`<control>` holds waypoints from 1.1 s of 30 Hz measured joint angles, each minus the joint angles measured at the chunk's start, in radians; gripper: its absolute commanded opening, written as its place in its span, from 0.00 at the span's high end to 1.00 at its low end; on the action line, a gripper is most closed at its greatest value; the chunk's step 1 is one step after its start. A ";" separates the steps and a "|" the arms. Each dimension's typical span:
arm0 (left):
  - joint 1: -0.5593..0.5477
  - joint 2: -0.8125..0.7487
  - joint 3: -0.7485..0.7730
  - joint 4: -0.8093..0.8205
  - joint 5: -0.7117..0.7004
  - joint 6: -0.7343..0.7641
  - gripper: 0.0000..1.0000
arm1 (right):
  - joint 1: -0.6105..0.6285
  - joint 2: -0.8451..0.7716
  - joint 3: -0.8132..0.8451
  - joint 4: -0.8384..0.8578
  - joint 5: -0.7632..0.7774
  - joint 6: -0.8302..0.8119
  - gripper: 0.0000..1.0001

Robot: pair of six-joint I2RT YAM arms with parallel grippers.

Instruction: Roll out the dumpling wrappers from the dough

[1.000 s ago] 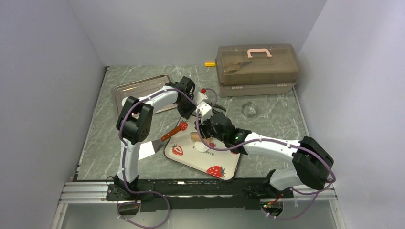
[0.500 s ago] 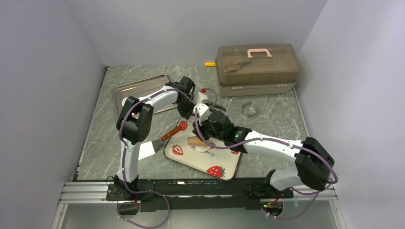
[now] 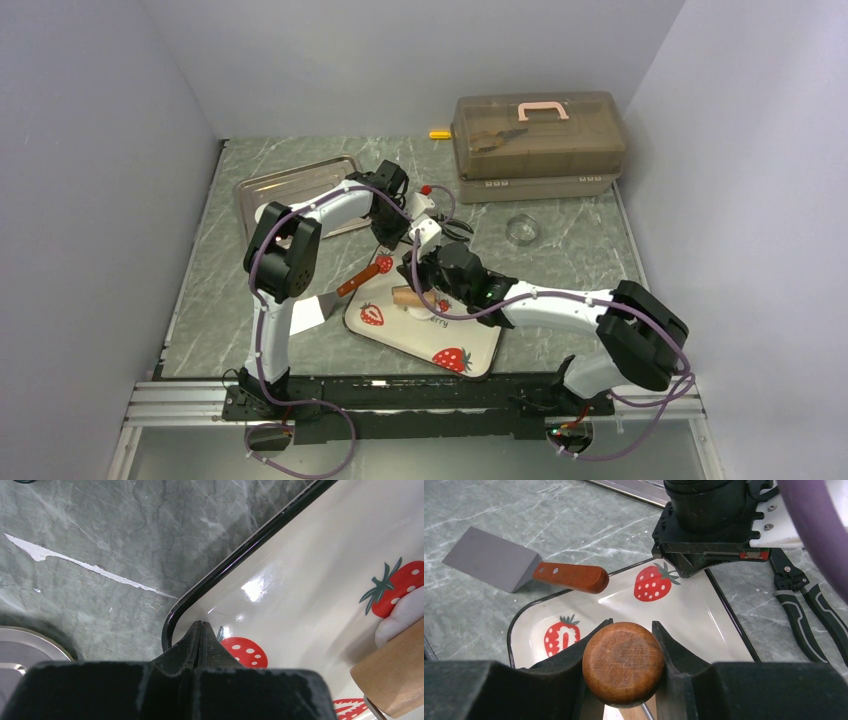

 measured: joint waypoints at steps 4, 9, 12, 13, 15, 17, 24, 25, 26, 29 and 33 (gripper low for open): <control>0.000 0.000 0.000 0.000 0.000 0.000 1.00 | 0.010 0.023 -0.010 0.036 0.019 0.001 1.00; 0.000 0.000 0.000 0.000 0.000 0.000 1.00 | 0.014 0.094 -0.016 0.125 0.040 0.013 1.00; 0.000 0.000 0.000 0.000 0.000 0.000 1.00 | 0.014 0.120 -0.030 0.189 0.051 0.036 1.00; 0.000 0.000 0.000 0.000 0.000 0.000 1.00 | 0.014 0.120 -0.039 0.203 0.059 0.044 1.00; 0.000 0.000 0.000 0.000 0.000 0.000 1.00 | 0.014 0.115 -0.058 0.225 0.066 0.058 1.00; 0.000 0.000 0.000 0.000 0.000 0.000 1.00 | 0.014 0.109 -0.078 0.247 0.070 0.077 1.00; 0.000 0.000 0.000 0.000 0.000 0.000 1.00 | 0.017 0.118 -0.119 0.290 0.100 0.158 1.00; 0.000 0.000 0.000 0.000 0.000 0.000 1.00 | 0.017 0.120 -0.122 0.292 0.102 0.166 1.00; 0.000 0.000 0.000 0.000 0.000 0.000 1.00 | 0.017 0.122 -0.125 0.292 0.103 0.179 1.00; 0.000 0.000 0.000 0.000 0.000 0.000 1.00 | 0.019 0.127 -0.127 0.289 0.106 0.205 1.00; 0.000 0.000 0.000 0.000 0.000 0.000 1.00 | 0.022 0.133 -0.132 0.284 0.107 0.249 1.00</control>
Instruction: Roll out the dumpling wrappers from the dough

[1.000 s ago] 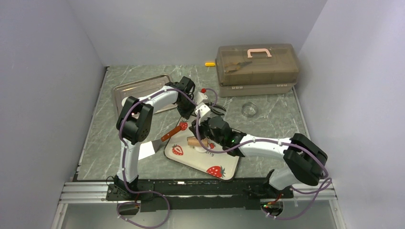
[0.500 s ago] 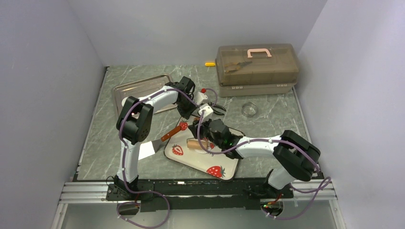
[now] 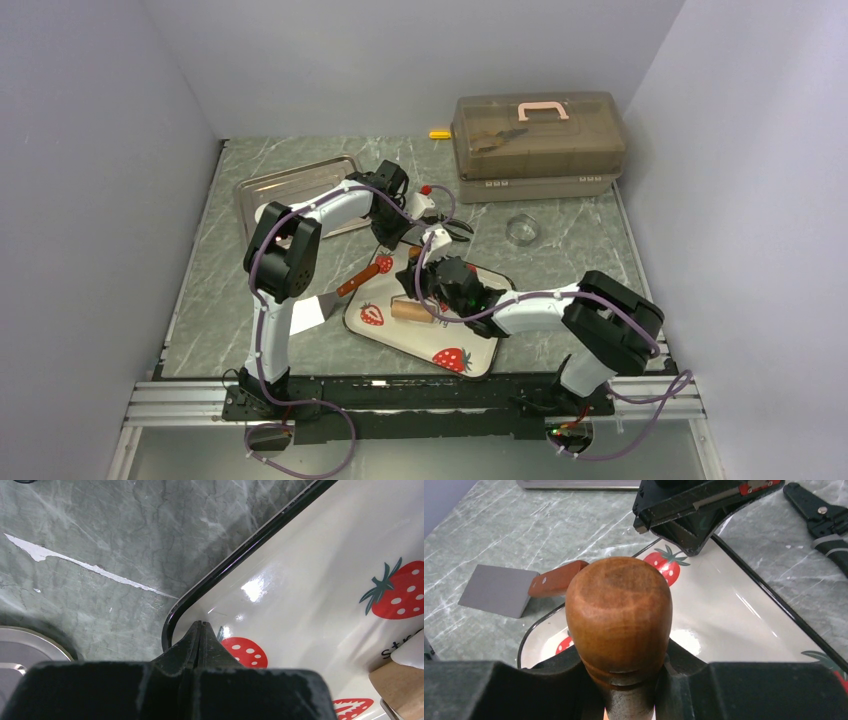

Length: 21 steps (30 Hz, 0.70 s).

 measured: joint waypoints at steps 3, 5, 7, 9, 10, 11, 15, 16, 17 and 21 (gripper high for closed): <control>0.000 0.000 0.000 0.000 0.000 0.000 1.00 | 0.004 0.004 -0.005 -0.002 -0.001 0.027 1.00; 0.000 0.000 0.000 0.000 0.000 0.000 1.00 | 0.006 0.007 -0.005 -0.005 -0.002 0.041 1.00; 0.000 0.000 0.000 0.000 0.000 0.000 1.00 | 0.009 0.007 -0.003 -0.016 -0.002 0.050 1.00; 0.000 0.000 0.000 0.000 0.000 0.000 1.00 | 0.011 0.009 0.008 -0.036 -0.002 0.050 1.00; 0.000 0.000 0.000 0.000 0.000 0.000 1.00 | 0.013 0.011 0.017 -0.050 -0.003 0.048 1.00; 0.000 0.000 0.000 0.000 0.000 0.000 1.00 | 0.013 0.011 0.027 -0.063 -0.004 0.047 1.00; 0.000 0.000 0.000 0.000 0.002 -0.002 1.00 | 0.016 0.004 0.073 -0.133 -0.015 0.026 1.00; 0.000 0.000 0.000 0.000 0.002 -0.002 1.00 | 0.018 0.001 0.084 -0.154 -0.017 0.016 1.00; 0.000 0.000 0.000 0.000 0.002 -0.002 1.00 | 0.021 -0.004 0.098 -0.188 -0.024 -0.002 1.00; -0.001 0.000 0.000 0.000 0.000 0.000 1.00 | 0.024 -0.043 0.165 -0.362 -0.054 -0.100 1.00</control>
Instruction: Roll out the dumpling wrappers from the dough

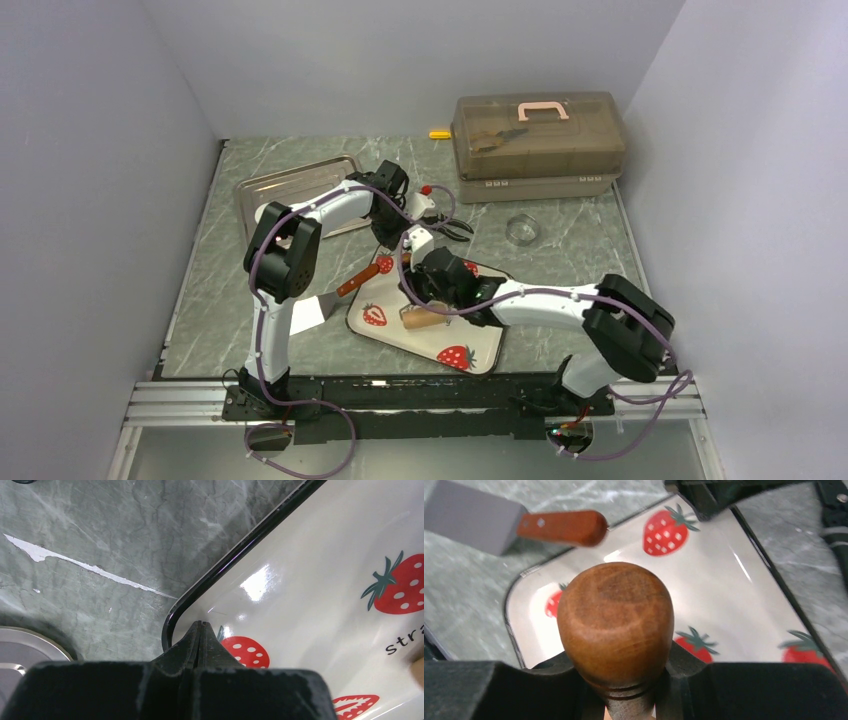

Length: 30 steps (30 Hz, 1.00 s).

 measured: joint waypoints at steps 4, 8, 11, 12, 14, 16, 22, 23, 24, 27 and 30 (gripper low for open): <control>0.000 0.000 0.000 0.000 0.000 0.000 1.00 | -0.062 -0.077 0.018 -0.168 -0.052 -0.077 1.00; 0.000 0.000 0.000 0.000 0.000 -0.002 1.00 | -0.133 -0.174 0.037 -0.245 -0.107 -0.102 1.00; 0.000 0.000 0.000 0.000 0.000 0.000 1.00 | -0.163 -0.242 0.059 -0.249 -0.132 -0.104 1.00; 0.000 0.000 0.000 0.000 0.000 0.000 1.00 | -0.165 -0.255 0.068 -0.248 -0.137 -0.105 1.00; 0.000 0.000 0.000 0.000 0.000 0.000 1.00 | -0.169 -0.269 0.073 -0.234 -0.146 -0.104 1.00; 0.000 0.000 0.000 0.000 0.000 0.000 1.00 | -0.175 -0.268 0.072 -0.228 -0.157 -0.101 1.00; 0.000 0.000 0.000 0.000 0.000 0.000 1.00 | -0.189 -0.215 0.065 -0.207 -0.142 -0.093 1.00; 0.000 0.000 0.000 0.000 0.000 0.000 1.00 | -0.185 -0.206 0.063 -0.204 -0.127 -0.093 1.00; 0.000 0.000 0.000 0.000 0.000 0.000 1.00 | -0.166 -0.191 0.063 -0.201 -0.083 -0.100 1.00; 0.000 0.000 0.000 0.000 0.000 0.000 1.00 | -0.108 -0.143 0.056 -0.178 -0.017 -0.122 1.00; 0.000 0.000 0.000 0.000 0.000 0.000 1.00 | -0.071 -0.120 -0.010 -0.110 -0.052 -0.118 1.00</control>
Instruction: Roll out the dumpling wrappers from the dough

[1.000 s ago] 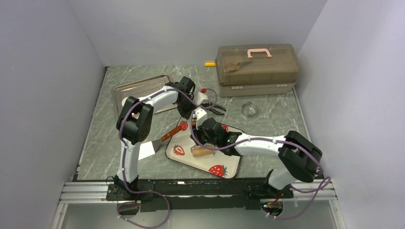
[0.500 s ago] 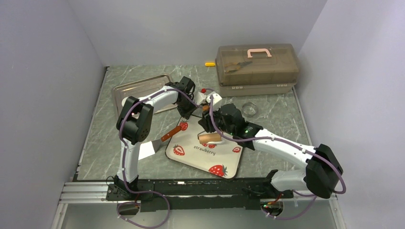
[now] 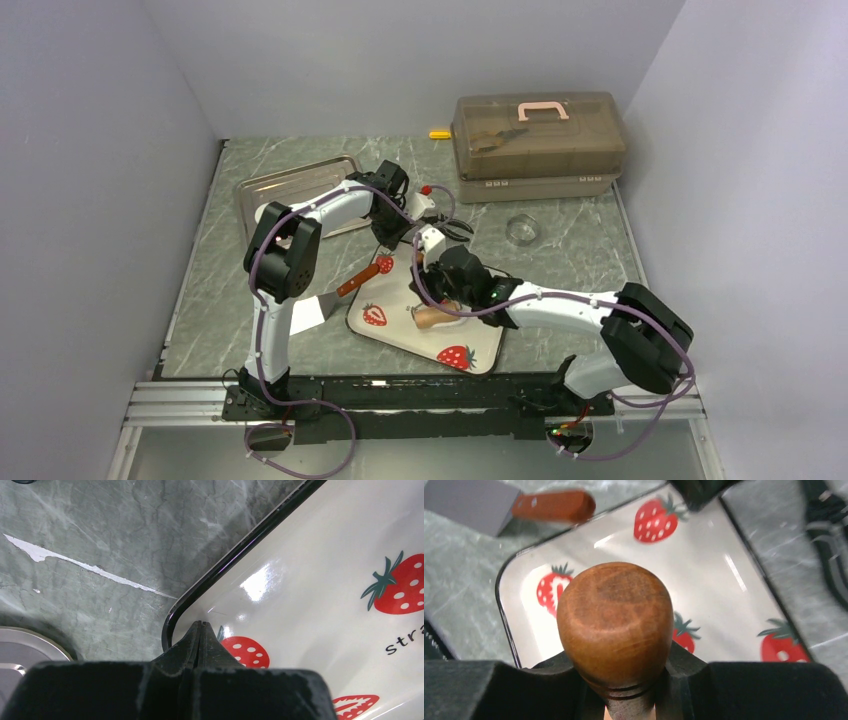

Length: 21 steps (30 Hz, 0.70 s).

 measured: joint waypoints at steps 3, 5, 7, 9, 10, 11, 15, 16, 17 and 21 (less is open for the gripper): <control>0.000 0.000 0.000 0.000 0.000 0.000 1.00 | -0.020 -0.002 -0.091 0.075 -0.085 0.054 1.00; 0.000 0.000 0.000 0.000 0.000 0.000 1.00 | -0.045 -0.011 -0.108 0.107 -0.102 0.079 1.00; 0.000 0.000 0.000 0.000 0.000 0.000 1.00 | -0.070 -0.021 -0.119 0.128 -0.097 0.107 1.00; 0.000 0.000 0.000 0.000 -0.001 0.000 1.00 | -0.098 -0.036 -0.134 0.144 -0.084 0.140 1.00; -0.001 0.000 0.000 0.000 -0.002 0.000 1.00 | -0.116 -0.049 -0.146 0.153 -0.069 0.159 1.00; -0.001 0.000 0.000 0.000 -0.002 0.000 1.00 | -0.135 -0.068 -0.158 0.156 -0.045 0.180 1.00; -0.003 0.000 0.000 0.000 -0.008 0.000 1.00 | -0.175 -0.140 -0.172 0.147 0.094 0.231 1.00; -0.004 0.000 0.000 0.000 -0.009 0.000 1.00 | -0.175 -0.153 -0.170 0.145 0.135 0.238 1.00; -0.004 0.000 0.000 0.000 -0.010 0.000 1.00 | -0.175 -0.160 -0.167 0.144 0.156 0.244 1.00; -0.005 0.000 0.000 0.000 -0.010 0.000 1.00 | -0.171 -0.165 -0.144 0.121 0.226 0.238 1.00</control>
